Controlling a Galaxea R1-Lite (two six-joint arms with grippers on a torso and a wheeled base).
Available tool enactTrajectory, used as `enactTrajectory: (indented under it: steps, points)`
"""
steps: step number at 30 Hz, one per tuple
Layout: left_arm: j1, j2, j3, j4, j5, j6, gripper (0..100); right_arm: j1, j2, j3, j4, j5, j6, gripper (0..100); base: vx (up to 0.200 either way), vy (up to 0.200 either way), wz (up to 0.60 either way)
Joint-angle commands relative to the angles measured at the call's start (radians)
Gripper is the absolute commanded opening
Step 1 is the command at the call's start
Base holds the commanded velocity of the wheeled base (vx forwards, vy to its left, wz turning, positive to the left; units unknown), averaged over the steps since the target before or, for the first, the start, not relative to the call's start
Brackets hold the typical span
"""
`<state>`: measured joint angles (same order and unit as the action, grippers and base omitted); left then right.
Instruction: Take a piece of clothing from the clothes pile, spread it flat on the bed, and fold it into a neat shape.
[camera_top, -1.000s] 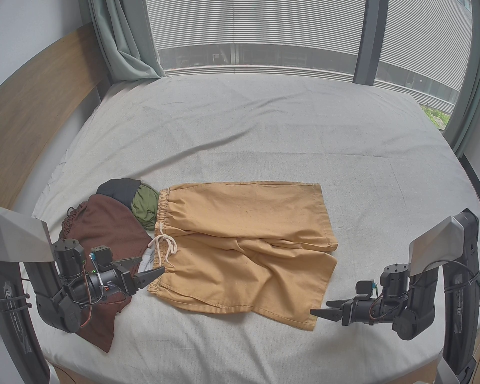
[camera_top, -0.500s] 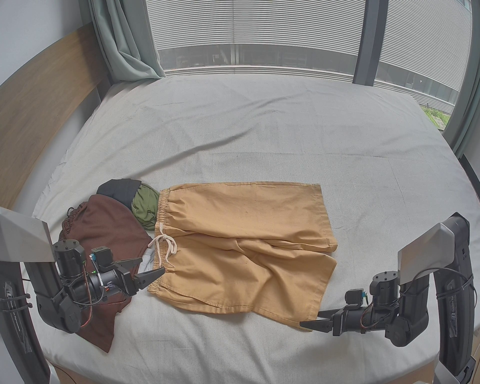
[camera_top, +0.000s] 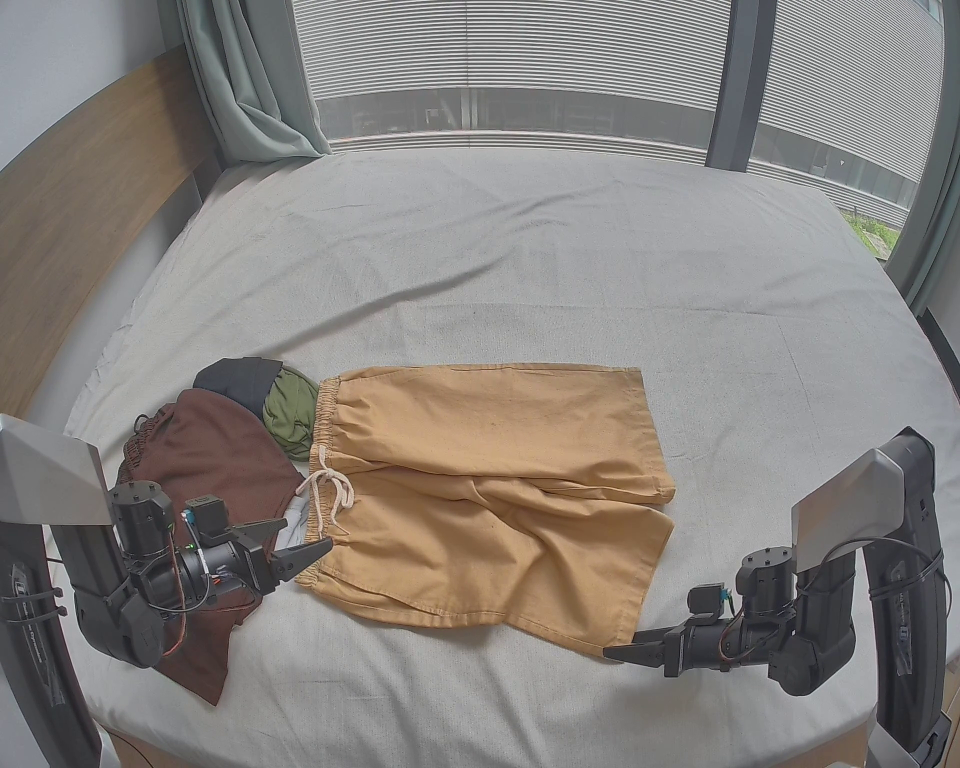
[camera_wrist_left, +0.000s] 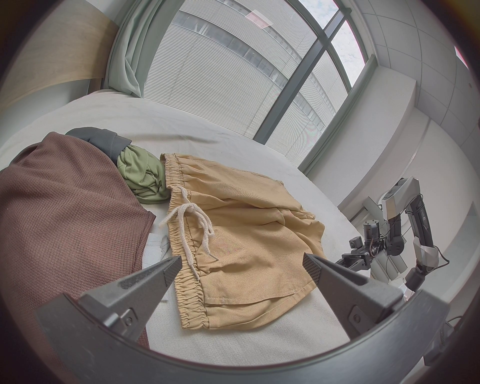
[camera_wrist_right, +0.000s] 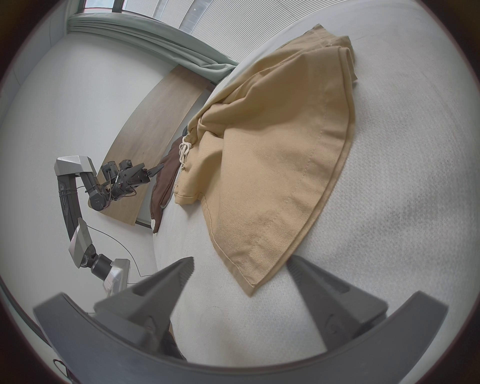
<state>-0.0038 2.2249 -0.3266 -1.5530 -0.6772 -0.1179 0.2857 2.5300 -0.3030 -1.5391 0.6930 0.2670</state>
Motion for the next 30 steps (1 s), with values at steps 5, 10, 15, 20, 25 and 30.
enactTrajectory:
  steps: [5, 10, 15, 20, 25, 30]
  points:
    - [-0.001, 0.007, 0.0, -0.001, 0.001, 0.0, 100, -0.007, 0.007, -0.004, -0.006, 0.003, -0.003, 0, 0.0, 0.0, 0.0]
    - [-0.001, 0.012, 0.0, -0.001, 0.001, 0.0, 100, -0.011, 0.004, -0.004, -0.006, 0.003, -0.005, 0, 0.0, 0.0, 0.0]
    - [-0.001, 0.012, 0.0, -0.001, 0.001, 0.0, 100, -0.019, -0.007, 0.004, -0.006, 0.003, -0.008, 0, 0.0, 0.0, 0.0]
    - [-0.01, 0.022, 0.003, -0.001, 0.002, 0.001, 100, -0.051, -0.039, 0.039, -0.004, 0.003, -0.028, 0, 0.0, 0.0, 0.0]
    - [-0.013, 0.035, 0.0, -0.001, 0.004, 0.001, 100, -0.102, -0.045, 0.071, -0.004, 0.003, -0.057, 0, 0.0, 0.0, 0.0]
    - [-0.013, 0.064, -0.017, -0.001, 0.005, 0.004, 100, -0.115, -0.056, 0.096, -0.004, 0.005, -0.071, 0, 0.0, 0.0, 0.0]
